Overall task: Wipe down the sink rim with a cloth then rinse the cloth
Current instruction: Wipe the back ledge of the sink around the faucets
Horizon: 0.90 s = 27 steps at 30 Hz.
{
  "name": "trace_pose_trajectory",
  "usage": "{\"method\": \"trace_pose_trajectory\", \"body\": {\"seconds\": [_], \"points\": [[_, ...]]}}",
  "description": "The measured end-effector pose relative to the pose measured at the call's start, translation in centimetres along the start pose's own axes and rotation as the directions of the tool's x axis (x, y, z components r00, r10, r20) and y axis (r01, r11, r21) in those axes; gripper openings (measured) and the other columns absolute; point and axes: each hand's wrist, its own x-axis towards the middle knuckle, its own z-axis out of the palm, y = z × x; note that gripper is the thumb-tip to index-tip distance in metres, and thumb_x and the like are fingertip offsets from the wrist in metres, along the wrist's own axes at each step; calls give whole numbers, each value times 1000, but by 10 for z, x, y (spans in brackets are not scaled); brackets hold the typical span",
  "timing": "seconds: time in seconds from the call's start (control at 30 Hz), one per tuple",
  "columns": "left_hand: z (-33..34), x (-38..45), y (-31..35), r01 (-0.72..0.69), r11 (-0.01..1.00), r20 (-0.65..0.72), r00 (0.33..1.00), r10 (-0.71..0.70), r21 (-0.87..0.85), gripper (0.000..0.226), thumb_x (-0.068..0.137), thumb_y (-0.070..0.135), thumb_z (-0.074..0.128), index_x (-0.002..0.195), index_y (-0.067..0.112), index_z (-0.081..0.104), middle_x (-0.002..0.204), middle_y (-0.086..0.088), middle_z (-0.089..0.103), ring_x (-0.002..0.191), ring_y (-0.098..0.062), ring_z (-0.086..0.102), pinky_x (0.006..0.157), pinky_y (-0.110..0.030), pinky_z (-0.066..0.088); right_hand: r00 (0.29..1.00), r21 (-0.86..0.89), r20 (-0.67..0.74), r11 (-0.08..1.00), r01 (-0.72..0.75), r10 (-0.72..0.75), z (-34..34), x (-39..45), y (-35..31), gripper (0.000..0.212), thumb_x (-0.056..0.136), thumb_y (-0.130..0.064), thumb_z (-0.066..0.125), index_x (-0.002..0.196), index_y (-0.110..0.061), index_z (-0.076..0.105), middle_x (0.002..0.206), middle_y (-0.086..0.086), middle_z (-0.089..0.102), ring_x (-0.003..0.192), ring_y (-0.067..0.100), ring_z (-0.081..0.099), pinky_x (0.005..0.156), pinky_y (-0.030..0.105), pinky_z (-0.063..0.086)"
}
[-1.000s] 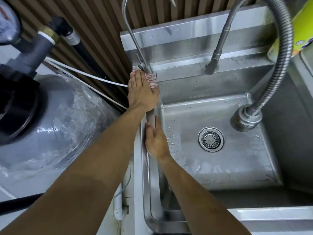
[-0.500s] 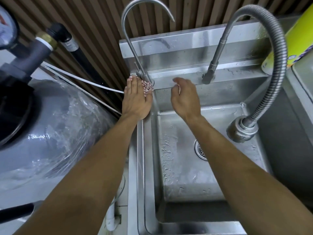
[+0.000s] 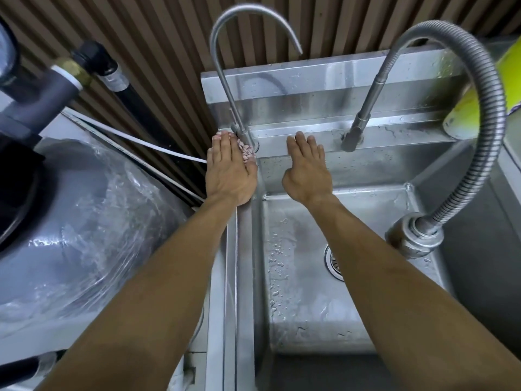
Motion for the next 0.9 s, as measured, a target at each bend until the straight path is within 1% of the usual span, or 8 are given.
{"method": "trace_pose_trajectory", "body": {"seconds": [0.07,0.13,0.3,0.4,0.5,0.63,0.73,0.9], "points": [[1,-2,0,-5,1000,-3,1000,5,6,72,105,46,20,162,5,3,171,-11,-3,157,-26,-6,127,-42,-2,997,178,8,981,-75,75,-15,5,-12,56,93,-16,45,148,-6,46,162,13,35,152,34,24,126,51,17],[2,-4,-4,-23,1000,7,1000,24,-13,72,105,47,19,162,5,2,171,-10,-5,157,-25,-8,127,-42,-2,990,441,14,887,-134,142,-37,12,-34,46,96,-24,49,139,-10,58,148,8,54,139,27,46,118,46,37],[2,-2,-4,-22,999,-7,1000,21,-33,72,105,45,24,162,5,5,171,-11,-2,157,-25,-5,127,-42,-1,979,735,-180,648,199,-97,-87,35,-100,45,91,-30,72,134,-18,62,124,-7,65,120,8,60,109,35,49],[2,-4,-6,-24,997,-6,1000,23,-67,70,106,43,22,162,6,6,171,-10,-2,157,-24,-5,127,-41,-1,952,752,-209,586,302,-223,-109,48,-127,30,95,-33,71,119,-13,72,108,3,76,106,13,71,99,33,56],[7,-13,-5,-10,998,-37,999,8,-67,67,107,41,21,162,7,7,171,-9,0,157,-24,-4,127,-39,-3,919,651,-210,654,385,-333,-117,57,-130,29,100,-33,64,93,-8,74,86,2,78,81,8,73,79,31,59],[6,-9,-6,-4,998,-35,999,2,-66,65,106,38,21,163,9,8,171,-8,0,157,-23,-4,127,-40,-2,925,660,-225,650,376,-307,-121,60,-115,29,106,-26,54,96,-3,68,82,0,74,76,9,70,75,32,61],[3,7,-6,13,996,-24,1000,-15,-84,64,106,35,20,163,9,5,171,-7,-3,157,-22,-5,127,-40,-3,933,658,-229,662,359,-278,-126,57,-106,26,109,-24,48,98,-7,63,84,2,70,72,8,64,63,21,52],[4,4,-7,29,993,-13,999,-30,-115,64,106,34,20,163,10,3,171,-6,-5,157,-22,-6,127,-41,-3,932,587,-208,724,362,-297,-131,47,-106,26,108,-28,46,103,-10,64,88,2,71,77,9,65,77,33,58]]}}
